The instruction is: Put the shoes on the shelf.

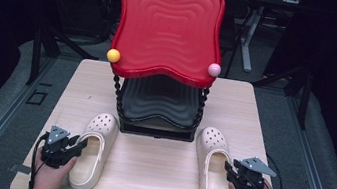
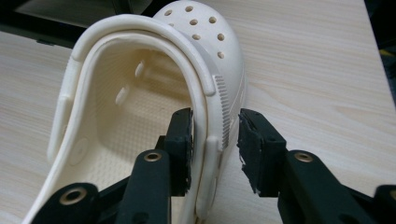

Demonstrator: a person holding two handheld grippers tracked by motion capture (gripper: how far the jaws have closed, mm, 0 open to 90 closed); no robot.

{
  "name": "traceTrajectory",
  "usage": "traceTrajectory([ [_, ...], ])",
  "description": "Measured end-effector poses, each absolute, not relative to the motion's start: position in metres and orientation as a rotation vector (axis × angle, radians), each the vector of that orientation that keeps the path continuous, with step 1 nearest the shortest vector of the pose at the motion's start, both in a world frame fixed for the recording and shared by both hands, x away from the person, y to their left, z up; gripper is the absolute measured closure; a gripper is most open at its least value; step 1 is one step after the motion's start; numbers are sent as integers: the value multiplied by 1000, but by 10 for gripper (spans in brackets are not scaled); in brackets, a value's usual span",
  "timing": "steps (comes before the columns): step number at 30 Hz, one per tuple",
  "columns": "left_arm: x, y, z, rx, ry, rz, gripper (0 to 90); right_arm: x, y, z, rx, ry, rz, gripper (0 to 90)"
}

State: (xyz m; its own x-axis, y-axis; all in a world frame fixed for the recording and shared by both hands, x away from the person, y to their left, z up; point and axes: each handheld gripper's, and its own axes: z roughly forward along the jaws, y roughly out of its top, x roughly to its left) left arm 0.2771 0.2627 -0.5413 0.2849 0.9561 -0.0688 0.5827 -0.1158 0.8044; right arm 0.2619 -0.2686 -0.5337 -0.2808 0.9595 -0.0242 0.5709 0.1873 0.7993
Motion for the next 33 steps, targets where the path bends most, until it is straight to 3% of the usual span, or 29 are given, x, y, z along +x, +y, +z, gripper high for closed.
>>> traceTrajectory([
  [2,277,261,-542,1816,1391,633,669,263,-267,-533,1430,1944,948,714],
  [15,277,259,-539,1856,1388,689,736,264,-264,-530,1462,1939,926,753],
  [33,275,264,-531,1819,1416,663,754,257,-266,-522,1506,1893,966,768],
])
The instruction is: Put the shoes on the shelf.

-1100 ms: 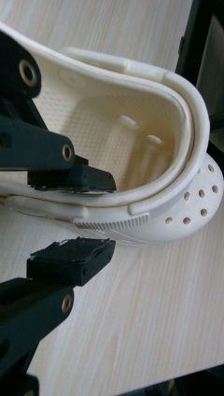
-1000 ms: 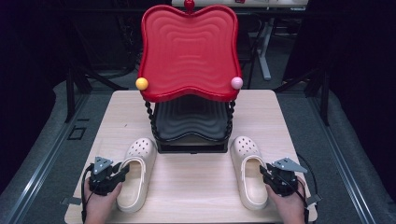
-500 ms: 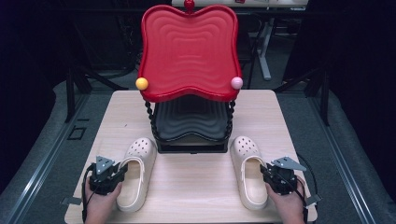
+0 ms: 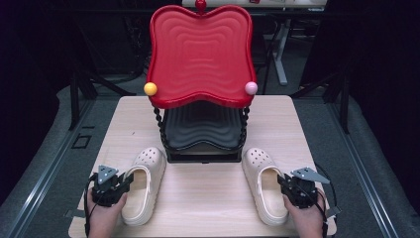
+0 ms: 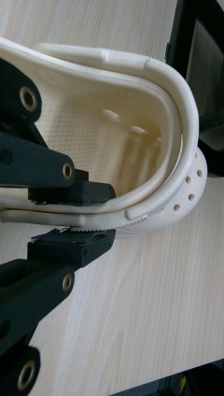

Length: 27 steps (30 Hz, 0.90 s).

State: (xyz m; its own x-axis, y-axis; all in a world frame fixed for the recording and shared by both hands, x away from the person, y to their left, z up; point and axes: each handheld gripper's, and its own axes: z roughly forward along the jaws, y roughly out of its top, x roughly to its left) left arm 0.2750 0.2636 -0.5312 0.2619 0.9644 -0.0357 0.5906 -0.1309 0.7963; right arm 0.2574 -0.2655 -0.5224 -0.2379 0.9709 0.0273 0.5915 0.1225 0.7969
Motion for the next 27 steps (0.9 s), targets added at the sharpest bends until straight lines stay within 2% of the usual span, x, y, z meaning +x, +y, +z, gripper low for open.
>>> traceTrajectory([
  [13,263,272,-508,1764,1403,656,758,241,-259,-499,1455,1854,991,769],
  [27,227,275,-477,1729,1317,663,760,205,-254,-468,1385,1821,1097,769],
])
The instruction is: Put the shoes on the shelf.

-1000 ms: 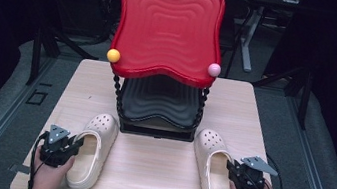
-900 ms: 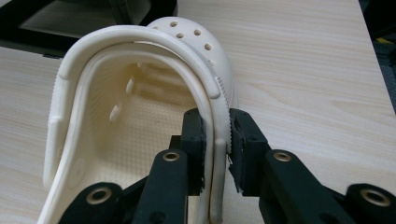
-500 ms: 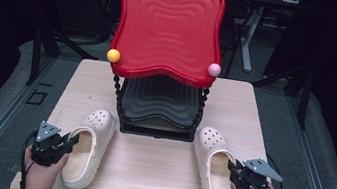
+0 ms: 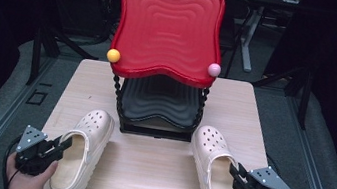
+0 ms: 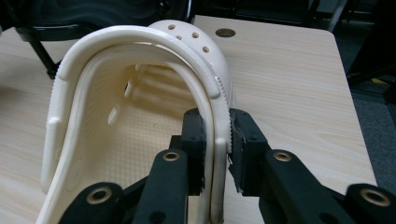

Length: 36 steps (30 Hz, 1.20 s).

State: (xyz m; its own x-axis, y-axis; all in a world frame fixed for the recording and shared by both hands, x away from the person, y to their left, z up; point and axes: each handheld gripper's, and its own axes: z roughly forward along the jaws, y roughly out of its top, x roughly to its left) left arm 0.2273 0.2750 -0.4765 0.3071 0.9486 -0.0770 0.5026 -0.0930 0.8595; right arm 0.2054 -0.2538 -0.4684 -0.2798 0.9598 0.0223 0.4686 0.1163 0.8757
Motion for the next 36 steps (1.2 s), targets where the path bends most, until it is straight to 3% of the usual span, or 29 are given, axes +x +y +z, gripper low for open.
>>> traceTrajectory([
  [14,222,250,-465,1741,1213,624,759,196,-233,-453,1297,1861,1171,768],
  [36,259,196,-455,1736,1115,609,759,245,-182,-445,1240,1903,1255,767],
])
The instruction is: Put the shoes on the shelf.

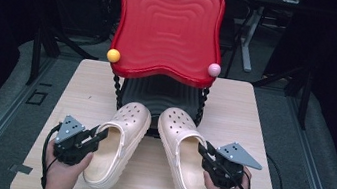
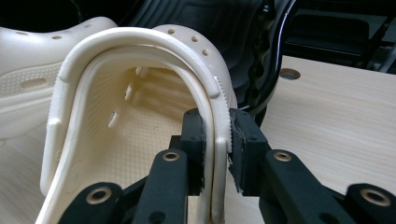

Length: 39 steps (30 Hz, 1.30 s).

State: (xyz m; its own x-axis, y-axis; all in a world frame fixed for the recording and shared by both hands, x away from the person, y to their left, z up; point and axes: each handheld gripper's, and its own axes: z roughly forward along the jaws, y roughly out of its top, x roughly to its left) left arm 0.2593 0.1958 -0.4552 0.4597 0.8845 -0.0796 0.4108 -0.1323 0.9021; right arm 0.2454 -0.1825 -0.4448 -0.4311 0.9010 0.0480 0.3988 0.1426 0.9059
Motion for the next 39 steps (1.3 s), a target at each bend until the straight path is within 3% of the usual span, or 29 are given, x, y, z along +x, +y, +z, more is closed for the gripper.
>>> traceTrajectory([
  [39,321,151,-451,1699,1129,717,756,305,-150,-446,1238,1819,1317,763],
])
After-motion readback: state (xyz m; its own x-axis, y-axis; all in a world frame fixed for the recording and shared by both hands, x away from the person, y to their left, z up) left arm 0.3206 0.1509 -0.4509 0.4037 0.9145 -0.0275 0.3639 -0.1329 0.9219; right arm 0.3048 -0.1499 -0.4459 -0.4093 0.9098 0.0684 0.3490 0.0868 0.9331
